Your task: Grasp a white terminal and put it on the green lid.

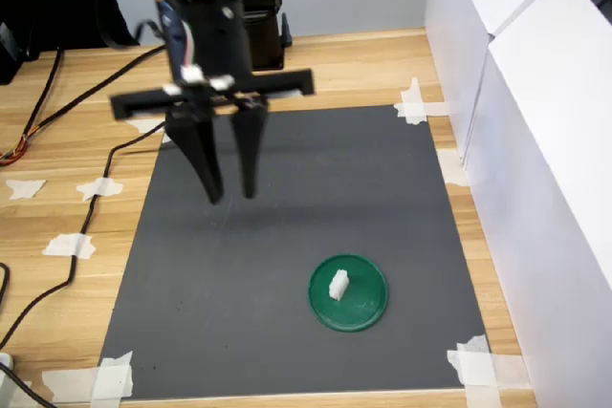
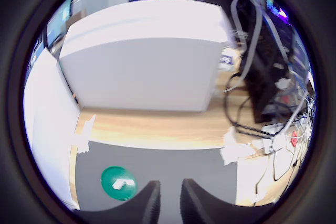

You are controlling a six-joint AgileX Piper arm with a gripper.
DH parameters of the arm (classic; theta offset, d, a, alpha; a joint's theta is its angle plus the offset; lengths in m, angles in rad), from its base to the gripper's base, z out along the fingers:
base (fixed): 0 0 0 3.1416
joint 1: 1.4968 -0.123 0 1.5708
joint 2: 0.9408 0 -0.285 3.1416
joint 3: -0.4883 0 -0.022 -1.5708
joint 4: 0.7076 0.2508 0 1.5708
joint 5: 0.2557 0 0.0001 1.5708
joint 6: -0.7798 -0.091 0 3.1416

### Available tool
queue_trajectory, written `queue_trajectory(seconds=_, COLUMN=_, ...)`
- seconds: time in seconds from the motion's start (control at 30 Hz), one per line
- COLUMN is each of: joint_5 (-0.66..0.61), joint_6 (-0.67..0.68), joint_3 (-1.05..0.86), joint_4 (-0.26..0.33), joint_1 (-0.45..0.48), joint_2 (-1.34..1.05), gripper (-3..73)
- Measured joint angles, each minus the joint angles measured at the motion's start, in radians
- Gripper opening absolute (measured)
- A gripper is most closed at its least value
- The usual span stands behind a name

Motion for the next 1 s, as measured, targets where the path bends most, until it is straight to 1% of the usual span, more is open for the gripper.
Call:
queue_trajectory(seconds=0.1, joint_5=0.102, joint_6=0.0, joint_3=-0.111, joint_4=0.005, joint_1=0.063, joint_2=-0.116, gripper=4.0)
queue_trajectory(seconds=0.17, joint_5=0.198, joint_6=0.0, joint_3=-0.2, joint_4=0.005, joint_1=0.09, joint_2=-0.204, gripper=0.5)
queue_trajectory(seconds=0.23, joint_5=0.296, joint_6=0.0, joint_3=-0.289, joint_4=0.005, joint_1=0.104, joint_2=-0.287, gripper=-0.6)
queue_trajectory(seconds=0.43, joint_5=0.656, joint_6=0.0, joint_3=-0.621, joint_4=0.005, joint_1=0.116, joint_2=-0.563, gripper=-1.6)
queue_trajectory(seconds=0.53, joint_5=0.768, joint_6=0.0, joint_3=-0.775, joint_4=0.005, joint_1=0.116, joint_2=-0.698, gripper=-1.6)
queue_trajectory(seconds=0.6, joint_5=0.793, joint_6=0.0, joint_3=-0.862, joint_4=0.005, joint_1=0.116, joint_2=-0.778, gripper=-1.6)
queue_trajectory(seconds=0.7, joint_5=0.793, joint_6=0.004, joint_3=-0.97, joint_4=0.004, joint_1=0.116, joint_2=-0.869, gripper=-1.6)
queue_trajectory(seconds=1.0, joint_5=0.689, joint_6=0.019, joint_3=-1.216, joint_4=0.002, joint_1=0.116, joint_2=-1.11, gripper=-1.6)
